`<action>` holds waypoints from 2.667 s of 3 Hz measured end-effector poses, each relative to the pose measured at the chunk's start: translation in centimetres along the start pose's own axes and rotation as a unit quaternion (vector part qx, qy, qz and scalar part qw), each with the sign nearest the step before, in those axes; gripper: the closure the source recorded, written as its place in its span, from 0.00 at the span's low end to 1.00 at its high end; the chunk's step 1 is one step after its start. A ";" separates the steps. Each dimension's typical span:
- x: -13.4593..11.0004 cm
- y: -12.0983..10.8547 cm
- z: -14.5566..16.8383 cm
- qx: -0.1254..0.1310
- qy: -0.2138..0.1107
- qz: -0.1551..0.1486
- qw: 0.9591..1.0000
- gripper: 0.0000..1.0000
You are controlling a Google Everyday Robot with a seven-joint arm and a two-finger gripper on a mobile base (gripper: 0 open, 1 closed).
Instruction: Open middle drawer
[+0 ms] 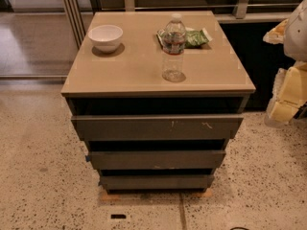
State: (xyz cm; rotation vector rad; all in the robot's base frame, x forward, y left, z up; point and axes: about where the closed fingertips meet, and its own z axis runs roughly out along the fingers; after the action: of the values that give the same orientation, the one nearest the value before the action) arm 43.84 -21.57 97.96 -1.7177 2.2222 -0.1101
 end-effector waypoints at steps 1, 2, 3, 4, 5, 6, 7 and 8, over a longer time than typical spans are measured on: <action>0.0 0.0 0.0 0.000 0.000 0.000 1.000 0.00; 0.3 0.9 2.5 -0.003 -0.013 0.004 1.000 0.00; 1.2 4.4 10.3 -0.045 -0.072 0.016 0.996 0.00; 1.8 7.5 19.0 -0.091 -0.133 0.044 0.986 0.00; 1.9 7.6 21.3 -0.093 -0.146 0.052 0.983 0.00; 1.9 7.6 21.1 -0.094 -0.146 0.051 0.984 0.00; 2.2 7.8 22.9 -0.086 -0.142 0.041 0.985 0.00; 3.0 9.0 28.2 -0.074 -0.139 0.009 0.987 0.00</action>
Offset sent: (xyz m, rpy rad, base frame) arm -0.0116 0.0208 -0.1953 0.2072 0.0191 0.0036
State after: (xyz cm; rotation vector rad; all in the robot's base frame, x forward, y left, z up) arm 43.41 -18.08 68.41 -1.6684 2.0825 0.2905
